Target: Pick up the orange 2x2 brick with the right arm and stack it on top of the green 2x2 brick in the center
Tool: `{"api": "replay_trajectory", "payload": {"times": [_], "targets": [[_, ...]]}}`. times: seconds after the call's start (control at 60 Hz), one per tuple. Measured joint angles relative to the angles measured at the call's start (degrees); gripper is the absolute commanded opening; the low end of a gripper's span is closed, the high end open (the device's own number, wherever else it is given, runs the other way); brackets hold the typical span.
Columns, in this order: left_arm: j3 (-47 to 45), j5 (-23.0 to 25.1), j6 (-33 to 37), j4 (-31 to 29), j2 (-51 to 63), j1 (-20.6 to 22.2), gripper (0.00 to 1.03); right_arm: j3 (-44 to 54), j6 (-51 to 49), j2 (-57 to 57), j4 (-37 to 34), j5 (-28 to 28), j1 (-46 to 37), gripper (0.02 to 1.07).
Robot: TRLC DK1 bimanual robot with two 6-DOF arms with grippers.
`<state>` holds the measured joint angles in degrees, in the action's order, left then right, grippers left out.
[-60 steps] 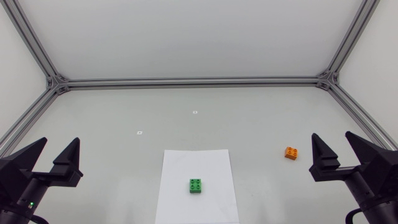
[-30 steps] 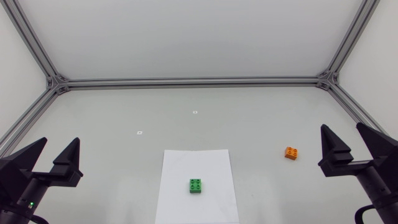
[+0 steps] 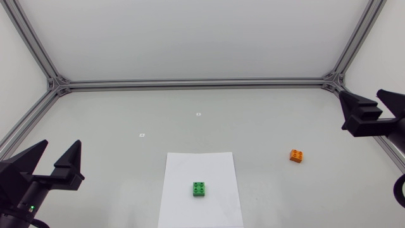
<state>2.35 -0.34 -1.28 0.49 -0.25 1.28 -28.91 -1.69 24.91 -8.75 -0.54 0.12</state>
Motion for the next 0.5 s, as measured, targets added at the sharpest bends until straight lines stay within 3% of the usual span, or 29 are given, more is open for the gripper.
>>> {"api": "replay_trajectory", "payload": {"times": [0.317, 0.5], "targets": [[0.00, 0.00, 0.02, 0.00, 0.00, 0.00, 0.99, -18.01, -5.49, 22.82, -15.21, -0.37, -5.49, 1.02], [0.00, 0.00, 0.00, 0.00, 0.00, 0.00, 0.99, -21.66, -11.67, 32.59, -18.51, 0.81, -7.21, 1.02]]}}
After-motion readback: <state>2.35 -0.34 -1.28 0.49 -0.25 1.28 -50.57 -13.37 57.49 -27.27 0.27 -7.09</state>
